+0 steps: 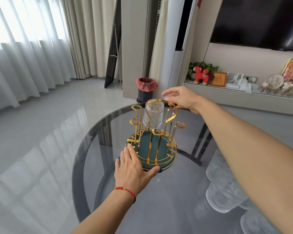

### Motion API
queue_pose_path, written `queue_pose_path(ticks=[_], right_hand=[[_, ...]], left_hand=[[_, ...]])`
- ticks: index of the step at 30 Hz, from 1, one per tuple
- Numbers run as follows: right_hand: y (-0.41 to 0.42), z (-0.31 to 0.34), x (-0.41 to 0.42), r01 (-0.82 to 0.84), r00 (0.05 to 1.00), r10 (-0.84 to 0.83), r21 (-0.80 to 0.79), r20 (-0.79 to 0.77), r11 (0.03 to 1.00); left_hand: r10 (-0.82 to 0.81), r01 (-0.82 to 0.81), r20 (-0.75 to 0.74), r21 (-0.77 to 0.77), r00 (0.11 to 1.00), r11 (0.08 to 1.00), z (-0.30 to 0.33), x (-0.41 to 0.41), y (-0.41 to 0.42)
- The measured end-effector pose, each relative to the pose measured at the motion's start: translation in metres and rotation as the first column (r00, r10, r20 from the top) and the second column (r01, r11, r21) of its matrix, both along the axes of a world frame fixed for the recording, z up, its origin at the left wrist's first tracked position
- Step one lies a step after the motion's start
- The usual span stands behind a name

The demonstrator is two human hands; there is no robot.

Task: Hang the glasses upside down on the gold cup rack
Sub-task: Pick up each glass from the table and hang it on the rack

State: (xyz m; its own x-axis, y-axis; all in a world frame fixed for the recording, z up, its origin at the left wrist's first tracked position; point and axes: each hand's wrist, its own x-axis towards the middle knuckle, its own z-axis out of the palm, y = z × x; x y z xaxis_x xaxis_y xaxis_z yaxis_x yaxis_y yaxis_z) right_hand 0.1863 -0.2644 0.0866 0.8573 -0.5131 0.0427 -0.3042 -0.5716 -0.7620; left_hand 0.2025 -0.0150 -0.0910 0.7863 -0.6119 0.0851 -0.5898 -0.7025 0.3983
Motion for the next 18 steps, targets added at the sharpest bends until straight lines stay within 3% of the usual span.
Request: queue_pose_path(ticks=[3,6,9,11,14,18], right_hand=[[0.001,-0.001,-0.049,0.116,0.992,-0.105,-0.205,0.065,0.972],[0.017,-0.003,-0.114,0.174,0.984,-0.152,-0.36,0.09,0.917],[0.046,-0.016,-0.184,0.243,0.969,-0.208,-0.379,0.133,0.893],[0.068,-0.031,-0.217,0.29,0.957,-0.249,-0.421,0.151,0.859],[0.094,-0.054,-0.256,0.349,0.933,-0.342,-0.526,0.115,0.775],[0.112,-0.085,-0.277,0.253,0.892,-0.437,-0.679,-0.112,0.689]], left_hand=[[0.064,-0.065,0.082,0.006,0.995,0.998,0.017,-0.017,0.004],[0.07,-0.052,0.158,-0.119,0.985,0.992,0.034,-0.04,0.011],[-0.066,0.164,0.296,-0.318,0.953,0.934,0.038,-0.065,0.015],[-0.212,0.345,0.361,-0.361,0.908,0.866,0.036,-0.08,0.013],[-0.385,0.48,0.297,-0.393,0.874,0.784,0.035,-0.106,0.005],[-0.495,0.532,0.199,-0.391,0.846,0.751,0.022,-0.123,-0.004]])
